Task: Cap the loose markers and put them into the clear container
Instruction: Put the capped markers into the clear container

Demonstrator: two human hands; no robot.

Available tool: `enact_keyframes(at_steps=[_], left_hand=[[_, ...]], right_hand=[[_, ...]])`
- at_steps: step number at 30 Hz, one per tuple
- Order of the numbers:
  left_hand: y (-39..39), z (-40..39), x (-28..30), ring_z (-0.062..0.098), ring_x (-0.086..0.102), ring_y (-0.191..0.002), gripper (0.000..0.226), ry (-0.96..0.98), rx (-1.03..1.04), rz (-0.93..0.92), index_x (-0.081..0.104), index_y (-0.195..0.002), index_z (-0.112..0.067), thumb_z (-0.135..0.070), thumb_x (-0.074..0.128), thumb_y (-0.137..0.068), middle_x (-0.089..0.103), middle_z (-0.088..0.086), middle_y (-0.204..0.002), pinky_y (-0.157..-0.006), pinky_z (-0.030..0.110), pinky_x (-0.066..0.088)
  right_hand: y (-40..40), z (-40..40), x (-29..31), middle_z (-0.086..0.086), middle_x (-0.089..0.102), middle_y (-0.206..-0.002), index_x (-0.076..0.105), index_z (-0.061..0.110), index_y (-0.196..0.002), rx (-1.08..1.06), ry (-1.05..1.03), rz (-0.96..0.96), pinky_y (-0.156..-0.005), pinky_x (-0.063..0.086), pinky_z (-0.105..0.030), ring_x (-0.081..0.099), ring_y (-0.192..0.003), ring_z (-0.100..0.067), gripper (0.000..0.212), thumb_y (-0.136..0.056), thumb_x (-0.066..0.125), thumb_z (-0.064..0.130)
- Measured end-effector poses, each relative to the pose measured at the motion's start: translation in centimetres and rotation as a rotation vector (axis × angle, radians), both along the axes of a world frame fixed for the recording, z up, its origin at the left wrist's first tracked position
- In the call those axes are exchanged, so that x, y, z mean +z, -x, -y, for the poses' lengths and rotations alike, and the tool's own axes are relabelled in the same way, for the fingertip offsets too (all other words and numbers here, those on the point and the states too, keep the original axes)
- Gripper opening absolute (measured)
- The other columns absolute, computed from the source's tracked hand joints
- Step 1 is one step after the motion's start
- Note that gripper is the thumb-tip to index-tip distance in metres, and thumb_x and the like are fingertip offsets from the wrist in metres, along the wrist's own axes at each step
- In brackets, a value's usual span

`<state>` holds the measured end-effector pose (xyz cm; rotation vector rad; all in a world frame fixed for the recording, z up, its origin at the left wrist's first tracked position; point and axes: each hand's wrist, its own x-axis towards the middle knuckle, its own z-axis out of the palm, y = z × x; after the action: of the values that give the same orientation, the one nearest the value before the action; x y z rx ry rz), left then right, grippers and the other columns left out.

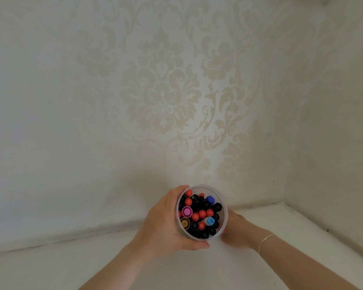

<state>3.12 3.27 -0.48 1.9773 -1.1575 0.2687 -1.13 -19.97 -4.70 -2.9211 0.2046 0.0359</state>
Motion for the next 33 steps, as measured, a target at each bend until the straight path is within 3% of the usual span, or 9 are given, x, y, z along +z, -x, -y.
enact_keyframes(at_steps=[4,8,13,19,21,24,27,31,33], left_hand=[[0.1,0.3,0.0,-0.008,0.047,-0.12,0.109,-0.009,0.01,0.009,0.022,-0.126,-0.061,-0.071,0.082,-0.035,0.048,-0.031,-0.128,-0.1,0.025,0.045],[0.1,0.4,0.1,-0.008,0.047,-0.12,0.109,-0.022,0.016,0.02,0.023,-0.127,-0.057,-0.073,0.081,-0.036,0.047,-0.03,-0.129,-0.101,0.026,0.045],[0.1,0.1,0.1,-0.011,0.047,-0.117,0.108,-0.015,0.02,0.018,0.018,-0.123,-0.068,-0.07,0.082,-0.035,0.047,-0.033,-0.126,-0.099,0.023,0.046],[0.2,0.2,0.2,-0.013,0.046,-0.116,0.106,-0.023,0.022,0.009,0.019,-0.121,-0.067,-0.072,0.08,-0.035,0.047,-0.034,-0.124,-0.097,0.018,0.045],[0.2,0.2,0.2,-0.014,0.046,-0.115,0.105,-0.025,0.022,0.01,0.019,-0.121,-0.066,-0.071,0.08,-0.035,0.046,-0.035,-0.124,-0.097,0.018,0.044],[0.3,0.2,0.3,-0.013,0.047,-0.114,0.107,-0.027,0.023,0.017,0.018,-0.121,-0.067,-0.072,0.08,-0.035,0.046,-0.035,-0.124,-0.096,0.019,0.045],[0.4,0.3,0.4,-0.013,0.047,-0.114,0.106,-0.026,0.029,0.03,0.021,-0.123,-0.063,-0.072,0.08,-0.035,0.046,-0.036,-0.123,-0.095,0.018,0.045],[0.5,0.5,0.5,-0.009,0.048,-0.115,0.11,-0.029,0.035,0.022,0.027,-0.129,-0.051,-0.071,0.081,-0.036,0.047,-0.032,-0.124,-0.097,0.021,0.045],[0.5,0.6,0.5,-0.009,0.049,-0.115,0.112,-0.029,0.04,0.022,0.03,-0.133,-0.043,-0.071,0.081,-0.036,0.048,-0.031,-0.124,-0.097,0.021,0.045]], right_hand=[[-0.8,0.6,-0.8,0.012,0.05,-0.13,0.046,0.038,-0.129,0.033,0.093,0.056,-0.097,0.043,-0.033,0.048,-0.119,-0.015,0.039,-0.091,0.043,0.027],[-1.1,0.9,-0.9,0.01,0.051,-0.124,0.045,0.043,-0.126,0.061,0.124,0.031,-0.091,0.049,-0.037,0.052,-0.114,-0.018,0.042,-0.085,0.047,0.034],[0.3,0.7,-1.2,-0.003,0.057,-0.121,0.043,0.023,-0.128,0.029,0.272,0.026,-0.088,0.049,-0.038,0.057,-0.106,-0.025,0.037,-0.095,0.036,0.039],[0.9,1.2,1.0,-0.004,0.057,-0.128,0.031,0.039,-0.136,-0.049,-0.081,-0.09,-0.093,0.049,-0.041,0.059,-0.108,-0.026,0.046,-0.093,0.04,0.027],[1.8,0.8,3.6,-0.005,0.06,-0.122,0.031,0.04,-0.13,-0.041,-0.175,-0.081,-0.077,0.057,-0.036,0.063,-0.092,-0.024,0.044,-0.091,0.04,0.023],[3.2,-0.1,8.1,-0.012,0.058,-0.106,0.043,0.025,-0.126,-0.078,-0.264,-0.014,-0.052,0.054,-0.027,0.059,-0.062,-0.019,0.035,-0.094,0.037,0.012],[4.8,-1.7,12.5,-0.011,0.058,-0.104,0.056,0.016,-0.122,-0.067,-0.283,0.143,-0.052,0.054,-0.025,0.058,-0.058,-0.015,0.035,-0.093,0.041,0.005],[7.3,-3.4,16.9,-0.006,0.065,-0.085,0.06,0.022,-0.123,-0.018,-0.383,0.291,-0.057,0.057,-0.026,0.061,-0.056,-0.014,0.036,-0.093,0.048,0.005],[8.4,-4.3,18.6,-0.008,0.066,-0.093,0.058,0.025,-0.125,0.018,-0.465,0.331,-0.058,0.059,-0.032,0.062,-0.056,-0.016,0.039,-0.092,0.05,0.006]])
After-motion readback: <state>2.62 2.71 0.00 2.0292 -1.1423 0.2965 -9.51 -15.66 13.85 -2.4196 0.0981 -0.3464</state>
